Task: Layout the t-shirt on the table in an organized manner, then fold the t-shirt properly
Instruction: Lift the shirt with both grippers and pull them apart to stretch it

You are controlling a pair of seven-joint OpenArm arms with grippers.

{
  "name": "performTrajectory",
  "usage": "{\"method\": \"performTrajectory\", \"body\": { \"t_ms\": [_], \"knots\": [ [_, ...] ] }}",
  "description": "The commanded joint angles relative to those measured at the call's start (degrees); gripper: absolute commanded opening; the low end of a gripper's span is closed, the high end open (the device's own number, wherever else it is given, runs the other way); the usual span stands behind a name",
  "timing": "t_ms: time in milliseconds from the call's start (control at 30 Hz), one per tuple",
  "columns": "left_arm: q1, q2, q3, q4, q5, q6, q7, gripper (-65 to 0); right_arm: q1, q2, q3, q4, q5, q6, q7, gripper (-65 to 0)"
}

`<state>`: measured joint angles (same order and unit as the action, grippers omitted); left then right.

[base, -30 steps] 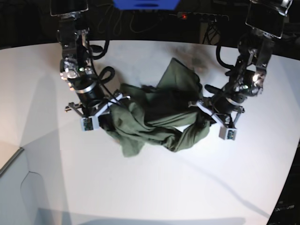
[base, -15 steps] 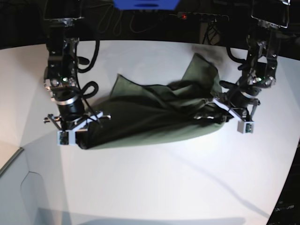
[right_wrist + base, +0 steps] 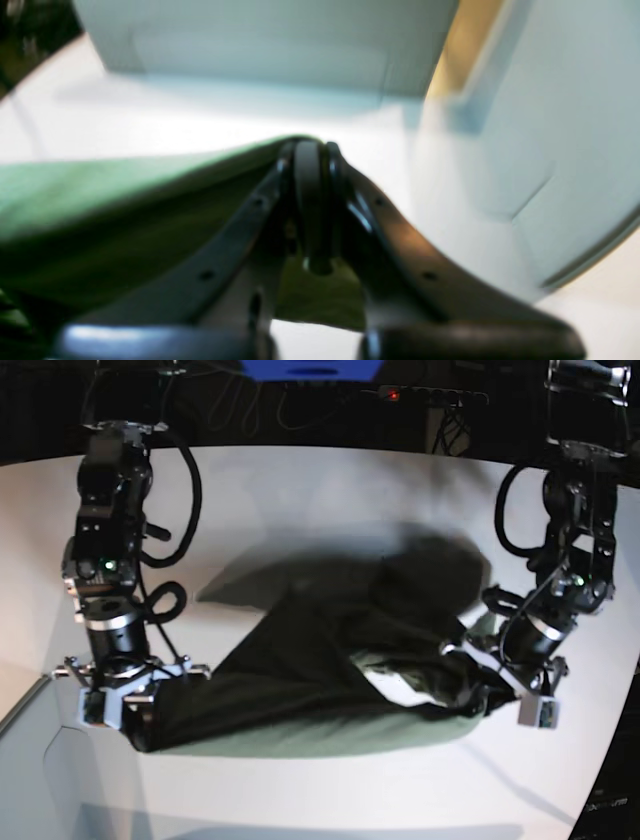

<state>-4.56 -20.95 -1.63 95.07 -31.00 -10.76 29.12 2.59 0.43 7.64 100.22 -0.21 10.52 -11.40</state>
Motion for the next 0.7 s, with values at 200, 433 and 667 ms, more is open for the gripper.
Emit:
{"method": "performTrajectory", "body": {
  "t_ms": [200,433,667],
  "knots": [
    [-8.23,-1.07,0.09,4.85,-0.07,0.0,-1.74,-56.2,2.38,0.32,4.71,4.87,0.08,-0.81,1.6,-65.0],
    [-3.75,-0.54,1.14,4.85,-0.07,-0.09,-1.74,-50.9,-2.81,0.06,5.15,5.4,0.08,-0.81,1.6,-65.0],
    [10.32,-0.63,4.22,4.14,-0.07,-0.09,-1.74,-50.7,-10.19,0.15,5.06,2.06,0.08,-0.81,2.04,-65.0]
  ]
}}
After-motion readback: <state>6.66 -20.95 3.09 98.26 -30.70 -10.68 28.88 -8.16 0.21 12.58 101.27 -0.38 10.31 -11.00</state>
